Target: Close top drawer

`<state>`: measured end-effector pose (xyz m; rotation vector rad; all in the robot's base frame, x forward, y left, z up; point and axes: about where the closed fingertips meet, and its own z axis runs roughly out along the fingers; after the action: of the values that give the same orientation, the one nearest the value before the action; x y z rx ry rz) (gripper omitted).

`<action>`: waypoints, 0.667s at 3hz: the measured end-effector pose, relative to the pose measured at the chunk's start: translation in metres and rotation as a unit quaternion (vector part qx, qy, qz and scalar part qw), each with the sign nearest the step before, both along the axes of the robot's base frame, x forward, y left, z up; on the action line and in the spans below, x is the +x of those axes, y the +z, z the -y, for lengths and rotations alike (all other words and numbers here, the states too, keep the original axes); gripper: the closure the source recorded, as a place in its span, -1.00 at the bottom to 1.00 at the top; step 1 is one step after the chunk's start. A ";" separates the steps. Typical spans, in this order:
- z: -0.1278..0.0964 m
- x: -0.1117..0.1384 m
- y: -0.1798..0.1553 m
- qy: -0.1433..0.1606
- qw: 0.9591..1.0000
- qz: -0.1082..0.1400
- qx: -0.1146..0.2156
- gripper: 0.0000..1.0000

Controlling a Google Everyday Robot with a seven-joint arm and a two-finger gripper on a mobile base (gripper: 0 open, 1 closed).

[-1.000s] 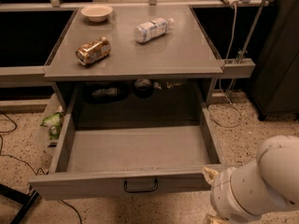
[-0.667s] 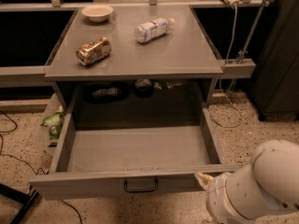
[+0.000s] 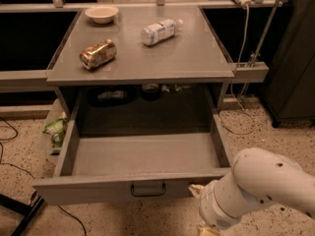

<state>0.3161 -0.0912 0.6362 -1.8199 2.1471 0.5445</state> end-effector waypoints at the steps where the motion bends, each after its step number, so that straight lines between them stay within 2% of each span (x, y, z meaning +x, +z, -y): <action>1: -0.006 0.025 -0.023 0.011 1.000 0.003 0.000 -1.00; 2: -0.013 0.056 -0.033 0.020 1.000 0.015 -0.006 -1.00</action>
Offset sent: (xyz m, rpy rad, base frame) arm 0.0957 0.0222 -0.0458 -0.0241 -0.0570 0.0629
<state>0.3720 -0.0785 0.6031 -1.8703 2.1032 0.5117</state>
